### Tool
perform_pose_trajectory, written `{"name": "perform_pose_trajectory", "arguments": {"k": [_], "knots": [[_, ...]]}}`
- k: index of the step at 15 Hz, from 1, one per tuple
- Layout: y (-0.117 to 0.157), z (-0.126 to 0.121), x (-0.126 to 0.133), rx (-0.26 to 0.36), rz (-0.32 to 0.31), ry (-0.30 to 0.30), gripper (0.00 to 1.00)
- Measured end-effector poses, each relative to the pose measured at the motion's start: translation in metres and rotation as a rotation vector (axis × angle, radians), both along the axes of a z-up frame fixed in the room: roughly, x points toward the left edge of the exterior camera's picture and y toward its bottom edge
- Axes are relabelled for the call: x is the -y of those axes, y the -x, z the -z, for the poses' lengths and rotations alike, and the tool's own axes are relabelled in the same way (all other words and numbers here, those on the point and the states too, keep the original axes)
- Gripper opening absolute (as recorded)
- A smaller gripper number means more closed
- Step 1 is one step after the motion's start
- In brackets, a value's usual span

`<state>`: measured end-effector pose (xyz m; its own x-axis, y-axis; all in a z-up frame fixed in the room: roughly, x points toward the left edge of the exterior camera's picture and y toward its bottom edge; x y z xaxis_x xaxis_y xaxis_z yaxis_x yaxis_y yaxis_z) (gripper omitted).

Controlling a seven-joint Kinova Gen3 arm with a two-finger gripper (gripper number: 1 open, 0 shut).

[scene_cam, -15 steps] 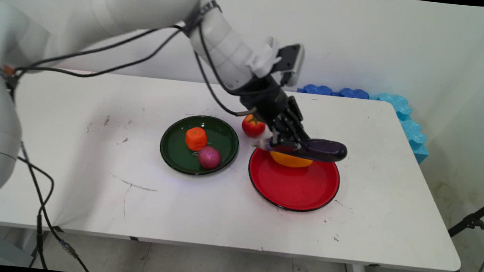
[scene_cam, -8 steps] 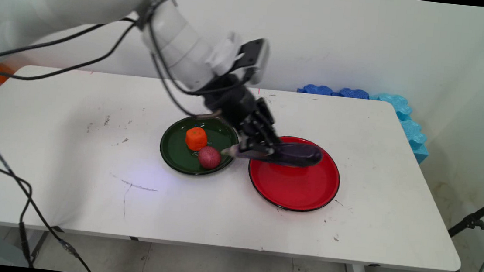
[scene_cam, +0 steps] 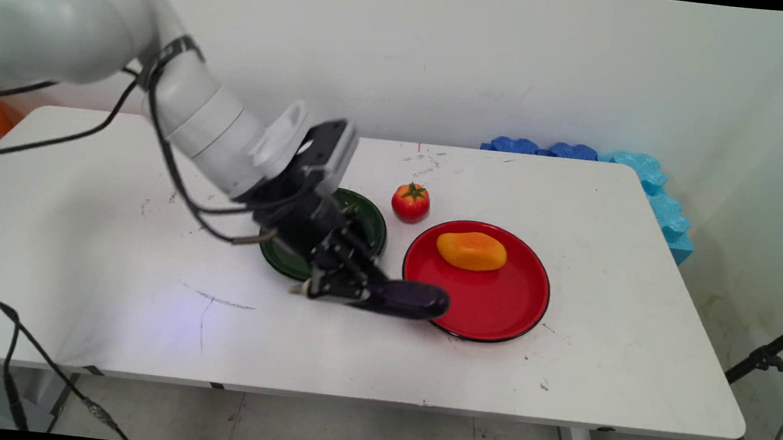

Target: Place the picked object on the table

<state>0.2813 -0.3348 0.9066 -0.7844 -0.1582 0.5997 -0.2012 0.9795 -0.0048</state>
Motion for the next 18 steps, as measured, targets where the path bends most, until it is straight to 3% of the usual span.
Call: {"name": "perform_pose_trajectory", "arguments": {"k": [4,10,18], "knots": [[-0.01,0.03,-0.011,0.017,-0.001,-0.007,0.0],[-0.004,0.072,-0.015,0.015,0.002,-0.017,0.0],[0.013,0.101,-0.01,-0.008,-0.006,-0.024,0.0]]}}
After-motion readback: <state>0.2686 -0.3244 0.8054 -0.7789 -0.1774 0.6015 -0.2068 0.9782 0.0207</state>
